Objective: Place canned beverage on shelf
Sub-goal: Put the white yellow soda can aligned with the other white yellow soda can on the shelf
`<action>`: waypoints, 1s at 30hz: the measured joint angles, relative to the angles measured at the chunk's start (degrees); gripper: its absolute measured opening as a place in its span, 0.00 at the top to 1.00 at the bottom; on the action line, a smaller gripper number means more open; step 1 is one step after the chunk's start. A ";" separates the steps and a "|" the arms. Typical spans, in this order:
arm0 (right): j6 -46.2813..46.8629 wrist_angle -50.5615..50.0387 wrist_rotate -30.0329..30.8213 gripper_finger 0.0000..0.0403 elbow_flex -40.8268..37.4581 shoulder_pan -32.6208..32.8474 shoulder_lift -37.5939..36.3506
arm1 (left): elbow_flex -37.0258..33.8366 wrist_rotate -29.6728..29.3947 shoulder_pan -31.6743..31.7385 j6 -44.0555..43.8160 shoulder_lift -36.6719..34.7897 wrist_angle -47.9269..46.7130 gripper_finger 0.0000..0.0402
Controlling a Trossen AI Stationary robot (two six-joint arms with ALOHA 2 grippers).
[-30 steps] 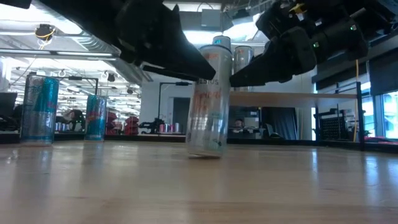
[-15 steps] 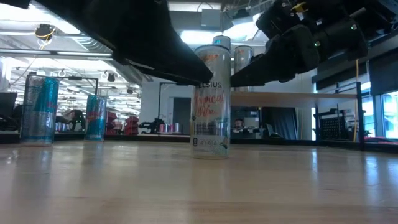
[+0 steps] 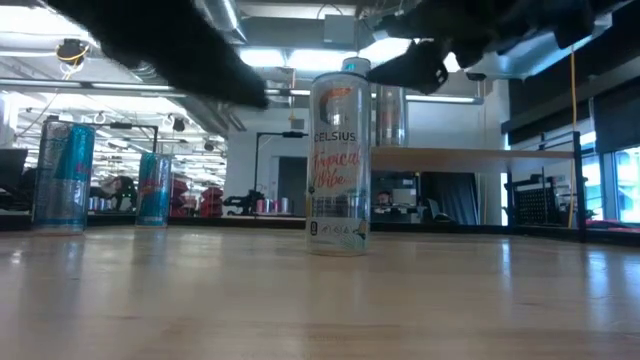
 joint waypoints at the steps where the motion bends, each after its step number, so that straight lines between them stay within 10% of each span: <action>1: -0.25 -0.29 -0.44 0.02 0.67 0.00 0.49 | -0.47 -0.03 0.38 -1.04 0.34 -0.12 0.29; 17: -0.21 -40.91 2.15 0.02 34.43 -0.85 18.60 | -1.02 2.63 0.35 -2.59 0.80 -0.35 0.29; 30: 1.54 -45.68 1.85 0.02 36.71 -0.34 22.69 | -1.02 2.50 -0.77 -2.74 0.80 0.03 0.29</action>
